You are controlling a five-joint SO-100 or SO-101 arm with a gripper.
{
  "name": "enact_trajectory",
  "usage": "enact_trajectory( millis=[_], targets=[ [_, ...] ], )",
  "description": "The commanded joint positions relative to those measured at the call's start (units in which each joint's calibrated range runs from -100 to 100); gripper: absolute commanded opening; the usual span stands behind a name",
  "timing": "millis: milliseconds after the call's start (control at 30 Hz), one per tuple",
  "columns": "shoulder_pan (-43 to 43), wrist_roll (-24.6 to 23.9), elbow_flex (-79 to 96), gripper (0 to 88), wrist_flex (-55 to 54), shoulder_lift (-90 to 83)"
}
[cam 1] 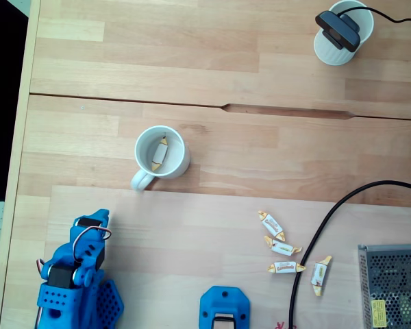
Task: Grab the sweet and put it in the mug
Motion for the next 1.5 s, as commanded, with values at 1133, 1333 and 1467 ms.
enact_trajectory(
  millis=[1133,1333,1467],
  targets=[
    [0.6,-0.1,-2.6,6.1,0.3,-0.3],
    [0.6,-0.1,-2.6,6.1,0.3,-0.3],
    [0.6,-0.1,-2.6,6.1,0.3,-0.3]
  ],
)
